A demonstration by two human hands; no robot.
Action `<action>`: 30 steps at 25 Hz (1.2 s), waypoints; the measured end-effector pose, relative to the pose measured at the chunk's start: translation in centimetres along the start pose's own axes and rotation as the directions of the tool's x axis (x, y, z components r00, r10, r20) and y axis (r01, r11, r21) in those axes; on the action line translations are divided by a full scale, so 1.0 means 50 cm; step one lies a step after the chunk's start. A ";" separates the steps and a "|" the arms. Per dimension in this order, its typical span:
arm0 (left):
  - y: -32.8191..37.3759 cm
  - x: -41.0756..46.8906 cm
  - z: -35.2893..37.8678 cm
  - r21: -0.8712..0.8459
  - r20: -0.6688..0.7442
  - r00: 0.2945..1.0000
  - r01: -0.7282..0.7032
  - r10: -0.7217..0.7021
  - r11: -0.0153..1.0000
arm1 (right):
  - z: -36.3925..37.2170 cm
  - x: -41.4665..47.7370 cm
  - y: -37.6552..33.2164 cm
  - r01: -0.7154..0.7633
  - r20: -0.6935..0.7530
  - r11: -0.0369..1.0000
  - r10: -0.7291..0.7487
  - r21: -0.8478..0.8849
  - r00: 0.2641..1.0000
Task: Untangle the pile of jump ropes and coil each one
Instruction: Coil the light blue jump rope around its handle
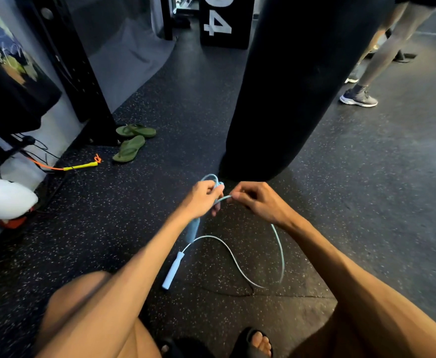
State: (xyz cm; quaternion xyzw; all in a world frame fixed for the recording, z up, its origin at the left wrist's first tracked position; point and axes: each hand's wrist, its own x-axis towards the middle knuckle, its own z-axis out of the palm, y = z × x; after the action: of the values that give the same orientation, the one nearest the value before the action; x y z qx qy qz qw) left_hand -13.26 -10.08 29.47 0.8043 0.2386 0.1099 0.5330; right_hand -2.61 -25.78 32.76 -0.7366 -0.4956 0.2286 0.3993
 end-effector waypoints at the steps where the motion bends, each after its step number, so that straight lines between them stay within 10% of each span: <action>1: -0.001 -0.001 0.004 -0.038 0.057 0.998 0.022 -0.020 0.999 | -0.006 0.002 0.005 0.030 -0.072 0.999 -0.032 -0.036 0.997; 11: 0.044 -0.014 -0.013 -0.625 0.485 0.872 0.293 0.066 0.723 | -0.008 0.014 0.044 -0.074 -0.322 0.992 0.104 0.104 0.941; 19: 0.058 -0.001 -0.044 -0.939 0.179 0.984 0.175 -0.015 0.295 | 0.020 0.001 0.039 -0.321 0.037 0.923 0.320 0.214 0.947; 24: 0.030 0.023 -0.057 -0.918 -0.144 0.958 -0.036 -0.247 0.395 | 0.036 -0.015 0.042 -0.453 0.347 0.871 0.371 0.190 0.861; 30: 0.000 0.027 -0.026 -0.334 -0.354 0.934 -0.087 -0.040 0.939 | 0.031 -0.008 0.011 -0.263 0.385 0.957 0.198 0.122 0.901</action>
State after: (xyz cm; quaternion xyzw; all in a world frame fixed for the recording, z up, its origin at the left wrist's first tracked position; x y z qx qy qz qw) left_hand -12.67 -8.35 29.89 0.6682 0.2983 0.3000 0.6119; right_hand -3.61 -25.68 31.37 -0.6971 -0.4494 0.4503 0.3307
